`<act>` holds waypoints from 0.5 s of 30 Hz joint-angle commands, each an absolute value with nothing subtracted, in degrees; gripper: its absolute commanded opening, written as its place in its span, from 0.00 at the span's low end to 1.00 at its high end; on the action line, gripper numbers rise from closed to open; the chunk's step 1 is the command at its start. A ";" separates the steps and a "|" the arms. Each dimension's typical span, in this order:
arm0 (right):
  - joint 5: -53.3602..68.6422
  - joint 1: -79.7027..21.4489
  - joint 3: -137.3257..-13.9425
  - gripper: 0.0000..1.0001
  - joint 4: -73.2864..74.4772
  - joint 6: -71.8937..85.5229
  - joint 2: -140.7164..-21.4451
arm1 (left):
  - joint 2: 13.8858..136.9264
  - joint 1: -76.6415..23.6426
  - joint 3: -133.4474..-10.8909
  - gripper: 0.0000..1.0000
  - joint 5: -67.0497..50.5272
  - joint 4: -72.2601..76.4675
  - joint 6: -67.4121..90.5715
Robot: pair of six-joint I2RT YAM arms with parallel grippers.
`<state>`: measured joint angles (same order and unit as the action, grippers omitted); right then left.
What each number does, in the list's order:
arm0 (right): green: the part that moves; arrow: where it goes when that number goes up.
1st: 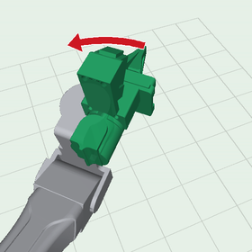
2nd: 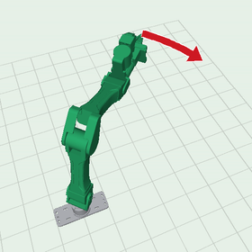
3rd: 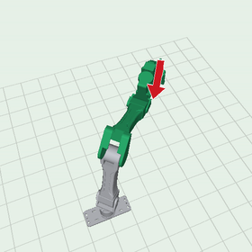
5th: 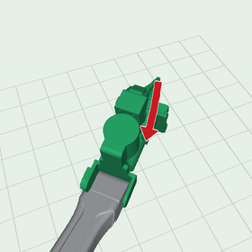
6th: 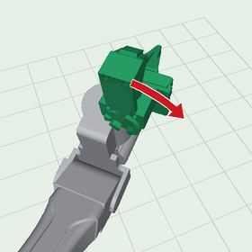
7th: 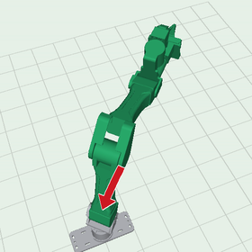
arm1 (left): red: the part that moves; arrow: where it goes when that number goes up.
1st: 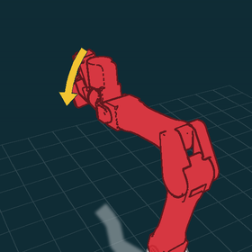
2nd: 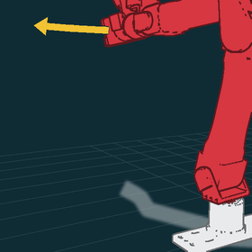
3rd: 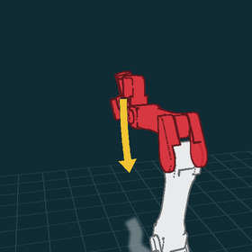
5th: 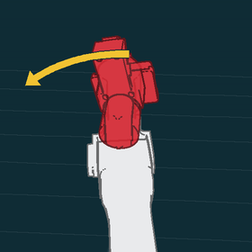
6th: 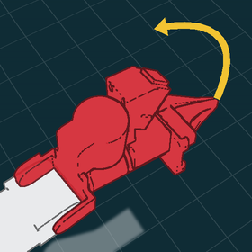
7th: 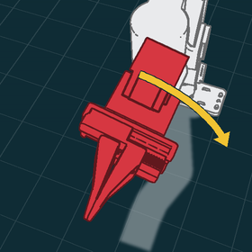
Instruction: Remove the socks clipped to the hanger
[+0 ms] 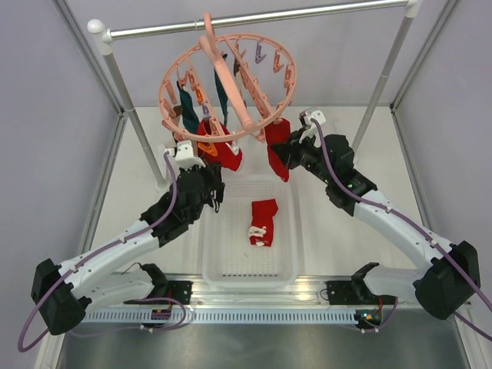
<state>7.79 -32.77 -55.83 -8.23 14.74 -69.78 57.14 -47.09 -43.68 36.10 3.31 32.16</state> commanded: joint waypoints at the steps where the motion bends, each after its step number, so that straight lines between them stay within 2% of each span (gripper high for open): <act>1: 10.19 -32.96 -55.37 0.07 -12.30 18.44 -67.77 | 56.25 -46.14 -43.77 0.03 30.69 3.78 32.70; 3: 10.37 -33.13 -54.76 0.03 -12.30 19.68 -66.72 | 56.25 -46.14 -43.51 0.06 26.47 5.79 31.03; 6: 10.46 -33.75 -54.49 0.01 -11.69 21.88 -65.48 | 56.16 -46.23 -42.54 0.17 19.79 9.73 29.36; 7: 10.63 -34.01 -54.41 0.01 -11.69 22.49 -65.22 | 56.08 -46.14 -42.10 0.25 18.30 10.54 29.09; 9: 10.63 -35.06 -54.58 0.01 -11.60 23.82 -64.60 | 56.16 -46.14 -41.31 0.34 13.46 12.65 28.39; 10: 10.63 -35.50 -54.67 0.01 -11.43 24.34 -64.60 | 56.34 -46.23 -41.05 0.43 11.88 14.48 28.21; 13: 10.29 -37.52 -55.28 0.01 -10.81 25.75 -64.34 | 57.21 -46.84 -40.26 0.51 6.16 17.56 27.42; 15: 9.93 -38.75 -55.63 0.01 -10.64 26.97 -64.42 | 57.83 -47.37 -39.99 0.52 4.75 18.37 26.98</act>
<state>9.41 -37.28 -54.43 -9.04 24.01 -65.56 57.30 -46.59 -40.40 11.90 12.29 29.63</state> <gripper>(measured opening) 0.018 0.517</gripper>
